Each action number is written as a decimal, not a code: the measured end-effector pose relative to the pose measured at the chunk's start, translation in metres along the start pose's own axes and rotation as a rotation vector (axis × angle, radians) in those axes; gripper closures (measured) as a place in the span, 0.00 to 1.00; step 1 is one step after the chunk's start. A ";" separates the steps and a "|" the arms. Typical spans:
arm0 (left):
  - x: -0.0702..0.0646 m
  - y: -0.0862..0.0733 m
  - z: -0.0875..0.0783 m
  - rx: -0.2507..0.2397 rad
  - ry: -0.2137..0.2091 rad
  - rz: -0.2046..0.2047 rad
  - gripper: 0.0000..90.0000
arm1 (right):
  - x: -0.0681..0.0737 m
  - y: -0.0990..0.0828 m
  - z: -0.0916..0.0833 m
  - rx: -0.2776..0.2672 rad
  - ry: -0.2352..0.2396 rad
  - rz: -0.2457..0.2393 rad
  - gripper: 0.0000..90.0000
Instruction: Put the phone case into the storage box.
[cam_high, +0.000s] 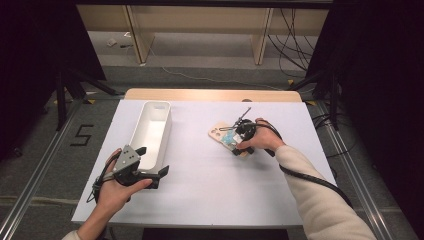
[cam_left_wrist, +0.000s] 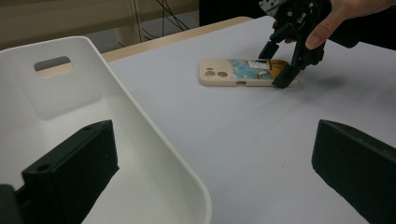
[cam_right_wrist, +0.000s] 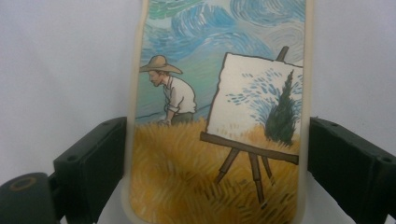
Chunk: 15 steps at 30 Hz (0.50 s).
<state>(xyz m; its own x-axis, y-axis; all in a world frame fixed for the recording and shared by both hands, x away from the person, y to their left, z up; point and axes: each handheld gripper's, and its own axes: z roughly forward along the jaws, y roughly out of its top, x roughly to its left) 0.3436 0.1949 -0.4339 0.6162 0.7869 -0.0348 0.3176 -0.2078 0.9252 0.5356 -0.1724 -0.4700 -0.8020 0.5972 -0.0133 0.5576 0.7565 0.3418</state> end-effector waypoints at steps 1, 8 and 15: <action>0.000 0.000 0.000 0.000 0.000 0.000 0.00 | 0.000 0.000 0.000 0.000 -0.001 0.001 0.11; 0.000 0.000 0.000 0.000 0.000 0.001 0.00 | 0.001 0.000 -0.001 -0.003 -0.009 0.018 0.12; 0.000 0.000 0.000 0.000 0.000 0.001 0.00 | 0.002 -0.002 -0.001 -0.023 -0.014 0.039 0.13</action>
<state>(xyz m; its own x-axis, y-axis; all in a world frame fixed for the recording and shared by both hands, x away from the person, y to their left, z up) 0.3438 0.1949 -0.4339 0.6166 0.7865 -0.0342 0.3172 -0.2085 0.9251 0.5324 -0.1733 -0.4699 -0.7769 0.6295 -0.0124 0.5830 0.7266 0.3635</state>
